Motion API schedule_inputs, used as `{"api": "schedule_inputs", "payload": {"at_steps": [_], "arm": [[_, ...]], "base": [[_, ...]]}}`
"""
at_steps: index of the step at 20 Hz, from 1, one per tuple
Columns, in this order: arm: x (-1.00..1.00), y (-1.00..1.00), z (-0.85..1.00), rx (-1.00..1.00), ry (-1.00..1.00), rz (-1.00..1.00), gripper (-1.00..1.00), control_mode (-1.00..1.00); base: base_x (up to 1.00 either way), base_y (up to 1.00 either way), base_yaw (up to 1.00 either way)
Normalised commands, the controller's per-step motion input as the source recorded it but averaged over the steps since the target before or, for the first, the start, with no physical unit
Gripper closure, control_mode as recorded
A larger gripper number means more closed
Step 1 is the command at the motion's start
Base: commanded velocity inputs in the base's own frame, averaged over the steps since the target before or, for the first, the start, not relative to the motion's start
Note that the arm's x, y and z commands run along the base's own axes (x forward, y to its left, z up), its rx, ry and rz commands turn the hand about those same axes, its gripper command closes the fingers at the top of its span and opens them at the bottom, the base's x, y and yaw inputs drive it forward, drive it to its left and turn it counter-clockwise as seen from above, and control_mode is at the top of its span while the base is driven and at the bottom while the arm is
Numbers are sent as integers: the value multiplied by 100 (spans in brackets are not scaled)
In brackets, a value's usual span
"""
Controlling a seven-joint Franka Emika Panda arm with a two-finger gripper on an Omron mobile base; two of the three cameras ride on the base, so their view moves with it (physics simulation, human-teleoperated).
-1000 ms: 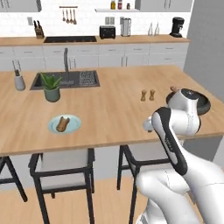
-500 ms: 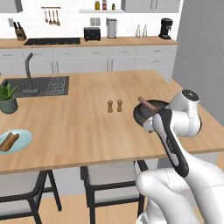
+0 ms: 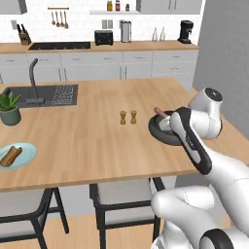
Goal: Place one bun and one sausage from the bowl on each plate.
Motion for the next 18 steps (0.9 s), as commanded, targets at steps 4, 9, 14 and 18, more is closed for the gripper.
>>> {"api": "schedule_inputs", "payload": {"at_steps": [4,9,14,18], "arm": [[89,-31,49,-2,-4,6,-100,-100],[89,-64,-2,-6,15,1,-100,-100],[84,-69,-46,0,17,0,-100,-100],[85,-44,-47,0,18,1,-100,-100]], "base": [[0,0,0],[0,0,0],[0,0,0],[0,0,0]]}}
